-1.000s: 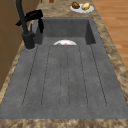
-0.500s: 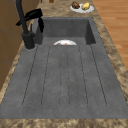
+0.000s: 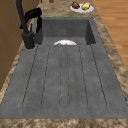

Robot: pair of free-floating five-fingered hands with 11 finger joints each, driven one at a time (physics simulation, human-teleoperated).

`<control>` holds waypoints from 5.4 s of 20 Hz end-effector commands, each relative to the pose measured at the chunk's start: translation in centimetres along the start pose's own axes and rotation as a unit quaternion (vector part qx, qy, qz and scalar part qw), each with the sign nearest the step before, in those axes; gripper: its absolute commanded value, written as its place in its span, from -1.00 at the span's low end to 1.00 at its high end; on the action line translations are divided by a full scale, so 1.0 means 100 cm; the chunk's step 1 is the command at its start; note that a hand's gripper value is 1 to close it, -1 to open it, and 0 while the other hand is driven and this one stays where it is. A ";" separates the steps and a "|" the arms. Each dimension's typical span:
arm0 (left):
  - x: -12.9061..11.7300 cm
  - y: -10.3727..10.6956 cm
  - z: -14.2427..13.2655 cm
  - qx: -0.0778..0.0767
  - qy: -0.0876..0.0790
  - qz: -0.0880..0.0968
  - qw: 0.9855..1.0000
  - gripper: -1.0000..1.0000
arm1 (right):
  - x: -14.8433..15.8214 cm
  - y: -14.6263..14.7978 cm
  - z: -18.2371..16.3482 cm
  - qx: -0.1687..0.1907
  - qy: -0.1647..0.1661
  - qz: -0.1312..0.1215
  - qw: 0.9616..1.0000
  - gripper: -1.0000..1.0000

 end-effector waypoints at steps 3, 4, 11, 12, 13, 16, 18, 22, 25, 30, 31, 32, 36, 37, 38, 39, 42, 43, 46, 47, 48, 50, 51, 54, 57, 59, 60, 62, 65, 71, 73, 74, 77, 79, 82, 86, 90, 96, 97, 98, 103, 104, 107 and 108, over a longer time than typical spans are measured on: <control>0.000 0.000 0.000 0.000 0.000 0.000 1.000 0.00 | -0.012 0.007 0.017 0.006 -0.019 -0.015 1.000 1.00; 0.000 0.000 0.000 0.000 0.000 0.000 1.000 0.00 | -0.015 0.010 0.019 0.012 -0.019 -0.014 1.000 1.00; 0.000 0.000 0.000 0.000 0.000 0.000 1.000 0.00 | -0.026 0.014 0.025 -0.017 -0.061 -0.032 0.997 1.00; 0.000 0.000 0.000 0.000 0.000 0.000 1.000 0.00 | -0.024 0.011 0.019 -0.003 -0.056 -0.035 0.998 1.00; 0.000 0.000 0.000 0.000 0.000 0.000 1.000 0.00 | -0.021 0.002 0.015 0.002 -0.045 -0.070 0.997 1.00; 0.000 0.000 0.000 0.000 0.000 0.000 1.000 0.00 | -0.024 -0.013 0.008 0.035 -0.015 -0.069 0.997 1.00; 0.000 0.000 0.000 0.000 0.000 0.000 1.000 0.00 | -0.010 -0.016 0.005 0.050 0.019 -0.071 0.996 1.00; 0.000 0.000 0.000 0.000 0.000 0.000 1.000 0.00 | 0.012 -0.031 -0.001 0.099 0.003 -0.013 0.995 1.00; 0.000 0.000 0.000 0.000 0.000 0.000 1.000 0.00 | 0.010 -0.040 -0.001 0.126 0.005 -0.065 0.990 1.00; 0.000 0.000 0.000 0.000 0.000 0.000 1.000 0.00 | 0.005 -0.042 -0.011 0.152 0.031 -0.039 0.987 1.00; 0.000 0.000 0.000 0.000 0.000 0.000 1.000 0.00 | 0.011 -0.044 -0.014 0.162 0.028 0.000 0.986 1.00; 0.000 0.000 0.000 0.000 0.000 0.000 1.000 0.00 | 0.018 -0.046 -0.017 0.170 0.018 0.038 0.985 1.00; 0.000 0.000 0.000 0.000 0.000 0.000 1.000 0.00 | 0.033 -0.058 -0.021 0.212 0.028 0.078 0.974 1.00; 0.000 0.000 0.000 0.000 0.000 0.000 1.000 0.00 | 0.036 -0.058 -0.021 0.208 0.040 0.083 0.974 1.00; 0.000 0.000 0.000 0.000 0.000 0.000 1.000 0.00 | 0.038 -0.060 -0.024 0.207 0.047 0.093 0.973 1.00; 0.000 0.000 0.000 0.000 0.000 0.000 1.000 0.00 | 0.041 -0.063 -0.027 0.226 0.057 0.116 0.965 1.00; 0.000 0.000 0.000 0.000 0.000 0.000 1.000 0.00 | 0.047 -0.064 -0.029 0.281 0.089 0.152 0.943 1.00; 0.000 0.000 0.000 0.000 0.000 0.000 1.000 0.00 | 0.050 -0.064 -0.031 0.284 0.111 0.159 0.939 1.00; 0.000 0.000 0.000 0.000 0.000 0.000 1.000 0.00 | 0.055 -0.073 -0.038 0.293 0.139 0.189 0.927 1.00; 0.000 0.000 0.000 0.000 0.000 0.000 1.000 0.00 | 0.057 -0.076 -0.040 0.296 0.141 0.195 0.924 1.00; 0.000 0.000 0.000 0.000 0.000 0.000 1.000 0.00 | 0.061 -0.079 -0.042 0.299 0.143 0.197 0.923 1.00; 0.000 0.000 0.000 0.000 0.000 0.000 1.000 0.00 | 0.069 -0.085 -0.047 0.303 0.145 0.196 0.921 1.00; 0.000 0.000 0.000 0.000 0.000 0.000 1.000 0.00 | 0.073 -0.087 -0.049 0.306 0.146 0.195 0.920 1.00; 0.000 0.000 0.000 0.000 0.000 0.000 1.000 0.00 | 0.088 -0.093 -0.057 0.312 0.148 0.188 0.919 1.00; 0.000 0.000 0.000 0.000 0.000 0.000 1.000 0.00 | 0.102 -0.101 -0.062 0.317 0.148 0.178 0.920 1.00; 0.000 0.000 0.000 0.000 0.000 0.000 1.000 0.00 | 0.097 -0.098 -0.060 0.298 0.154 0.175 0.926 1.00; 0.000 0.000 0.000 0.000 0.000 0.000 1.000 0.00 | 0.090 -0.095 -0.058 0.294 0.167 0.181 0.924 1.00; 0.000 0.000 0.000 0.000 0.000 0.000 1.000 0.00 | 0.070 -0.094 -0.049 0.298 0.174 0.188 0.920 -1.00; 0.000 0.000 0.000 0.000 0.000 0.000 1.000 0.00 | 0.053 -0.100 -0.039 0.282 0.156 0.169 0.931 -1.00; 0.000 0.000 0.000 0.000 0.000 0.000 1.000 0.00 | 0.030 -0.094 -0.024 0.285 0.128 0.151 0.938 -1.00; 0.000 0.000 0.000 0.000 0.000 0.000 1.000 0.00 | 0.025 -0.083 -0.025 0.289 0.131 0.164 0.934 -1.00; 0.000 0.000 0.000 0.000 0.000 0.000 1.000 0.00 | 0.024 -0.077 -0.027 0.290 0.134 0.167 0.933 -1.00; 0.000 0.000 0.000 0.000 0.000 0.000 1.000 0.00 | 0.016 -0.063 -0.030 0.293 0.146 0.175 0.929 -1.00; 0.000 0.000 0.000 0.000 0.000 0.000 1.000 0.00 | 0.014 -0.054 -0.038 0.295 0.154 0.178 0.926 -1.00; 0.000 0.000 0.000 0.000 0.000 0.000 1.000 0.00 | 0.012 -0.037 -0.049 0.298 0.155 0.180 0.924 -1.00; 0.000 0.000 0.000 0.000 0.000 0.000 1.000 0.00 | 0.009 -0.027 -0.057 0.309 0.155 0.170 0.923 -1.00; 0.000 0.000 0.000 0.000 0.000 0.000 1.000 0.00 | 0.010 -0.017 -0.061 0.323 0.157 0.158 0.920 -1.00; 0.000 0.000 0.000 0.000 0.000 0.000 1.000 0.00 | 0.011 -0.007 -0.064 0.337 0.158 0.145 0.917 -1.00; 0.000 0.000 0.000 0.000 0.000 0.000 1.000 0.00 | 0.011 -0.006 -0.064 0.338 0.158 0.145 0.916 -1.00; 0.000 0.000 0.000 0.000 0.000 0.000 1.000 0.00 | 0.010 -0.006 -0.064 0.340 0.158 0.143 0.916 -1.00; 0.000 0.000 0.000 0.000 0.000 0.000 1.000 0.00 | 0.010 -0.007 -0.066 0.348 0.158 0.136 0.914 -1.00; 0.000 0.000 0.000 0.000 0.000 0.000 1.000 0.00 | 0.010 -0.008 -0.066 0.350 0.158 0.134 0.913 -1.00; 0.000 0.000 0.000 0.000 0.000 0.000 1.000 0.00 | 0.011 -0.008 -0.071 0.359 0.159 0.128 0.911 -1.00; 0.000 0.000 0.000 0.000 0.000 0.000 1.000 0.00 | 0.013 -0.007 -0.070 0.358 0.160 0.128 0.911 -1.00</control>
